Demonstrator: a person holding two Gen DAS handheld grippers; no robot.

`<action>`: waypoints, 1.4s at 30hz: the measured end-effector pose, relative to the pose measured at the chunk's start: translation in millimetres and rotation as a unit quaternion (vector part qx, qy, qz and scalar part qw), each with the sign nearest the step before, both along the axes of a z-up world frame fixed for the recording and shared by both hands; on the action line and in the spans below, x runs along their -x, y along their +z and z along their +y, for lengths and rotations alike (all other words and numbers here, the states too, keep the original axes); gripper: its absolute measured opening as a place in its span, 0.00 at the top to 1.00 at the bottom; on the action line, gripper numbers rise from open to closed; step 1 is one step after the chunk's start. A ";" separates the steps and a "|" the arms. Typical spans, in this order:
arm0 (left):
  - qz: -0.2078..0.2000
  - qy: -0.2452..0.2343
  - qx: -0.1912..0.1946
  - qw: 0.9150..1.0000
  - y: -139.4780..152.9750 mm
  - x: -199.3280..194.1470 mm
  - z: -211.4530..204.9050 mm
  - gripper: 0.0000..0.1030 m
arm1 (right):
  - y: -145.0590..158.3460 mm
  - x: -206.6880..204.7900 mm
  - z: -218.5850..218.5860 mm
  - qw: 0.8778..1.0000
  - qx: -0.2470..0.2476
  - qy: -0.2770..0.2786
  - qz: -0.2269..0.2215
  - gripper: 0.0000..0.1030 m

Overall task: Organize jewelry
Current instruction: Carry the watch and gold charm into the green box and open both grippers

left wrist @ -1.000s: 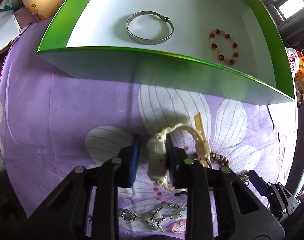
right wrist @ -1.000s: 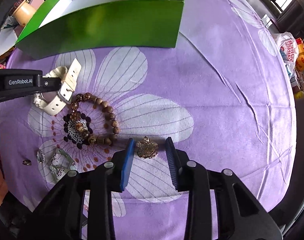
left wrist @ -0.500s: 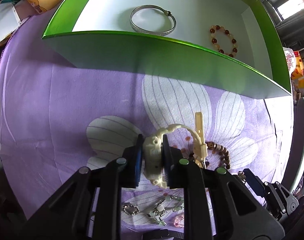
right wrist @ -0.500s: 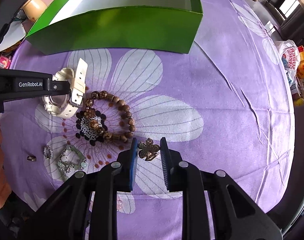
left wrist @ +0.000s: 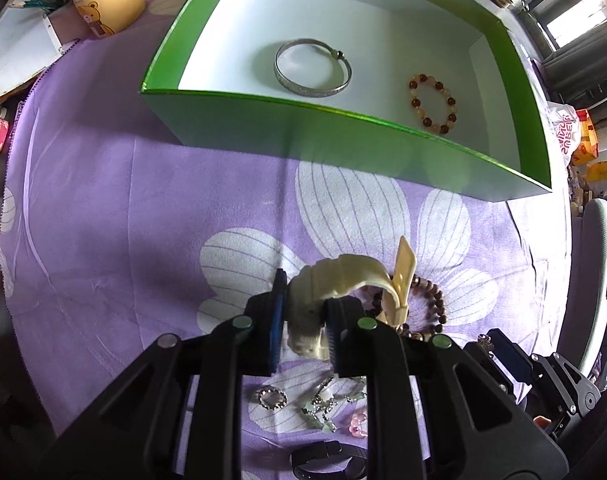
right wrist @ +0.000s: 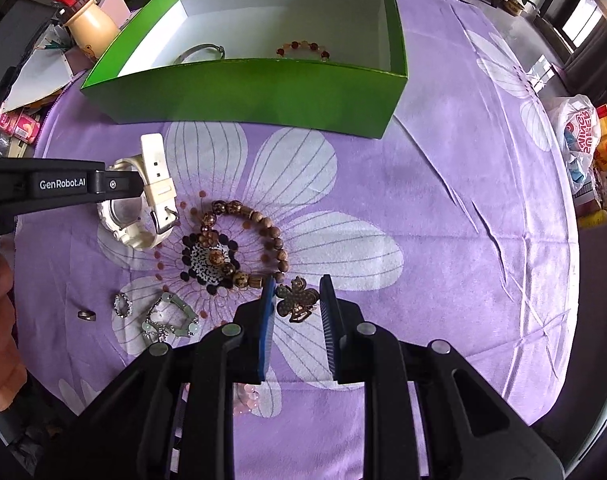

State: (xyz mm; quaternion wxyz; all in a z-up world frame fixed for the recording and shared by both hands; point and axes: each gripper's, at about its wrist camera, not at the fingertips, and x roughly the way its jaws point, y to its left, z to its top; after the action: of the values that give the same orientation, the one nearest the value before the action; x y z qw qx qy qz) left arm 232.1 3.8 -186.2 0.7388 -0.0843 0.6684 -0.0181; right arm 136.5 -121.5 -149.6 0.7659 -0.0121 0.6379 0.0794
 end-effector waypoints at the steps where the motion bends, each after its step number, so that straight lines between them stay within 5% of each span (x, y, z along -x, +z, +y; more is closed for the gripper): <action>1: -0.004 0.000 0.000 1.000 5.6 0.7 1.0 0.83 | 3.3 0.4 -0.7 1.000 -0.001 0.001 -0.002 0.79; 11: -0.045 0.007 -0.011 0.999 58.3 -5.8 15.6 0.83 | 52.5 -19.1 0.3 0.999 -0.016 0.016 -0.032 0.79; 20: -0.067 0.013 -0.022 0.997 94.1 -56.1 22.1 0.83 | 86.5 -95.8 20.8 0.998 -0.028 0.020 -0.053 0.79; 31: -0.057 0.017 -0.030 0.998 43.9 -175.3 18.2 0.83 | 20.6 -230.9 30.8 1.000 -0.017 -0.002 -0.012 0.79; 39: -0.023 0.015 -0.043 0.999 -4.9 -208.6 13.0 0.83 | -19.4 -257.6 44.9 1.000 -0.012 0.011 0.012 0.78; 40: -0.022 0.015 -0.043 0.999 -6.9 -209.7 12.9 0.82 | -19.4 -258.5 46.1 1.000 -0.015 0.011 0.012 0.62; 41: -0.023 0.016 -0.042 0.999 -7.4 -209.9 13.1 0.65 | -18.5 -259.4 46.3 1.000 -0.013 0.010 0.008 0.32; 42: -0.025 0.017 -0.042 0.999 -6.8 -209.9 13.5 0.38 | -14.9 -258.4 46.4 1.000 -0.010 0.009 -0.007 0.21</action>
State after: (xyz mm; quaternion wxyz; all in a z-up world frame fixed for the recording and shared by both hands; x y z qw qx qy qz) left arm 442.0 17.3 -193.0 0.7582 -0.0640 0.6485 0.0200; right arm 394.9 -75.1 -164.6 0.7698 -0.0110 0.6314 0.0929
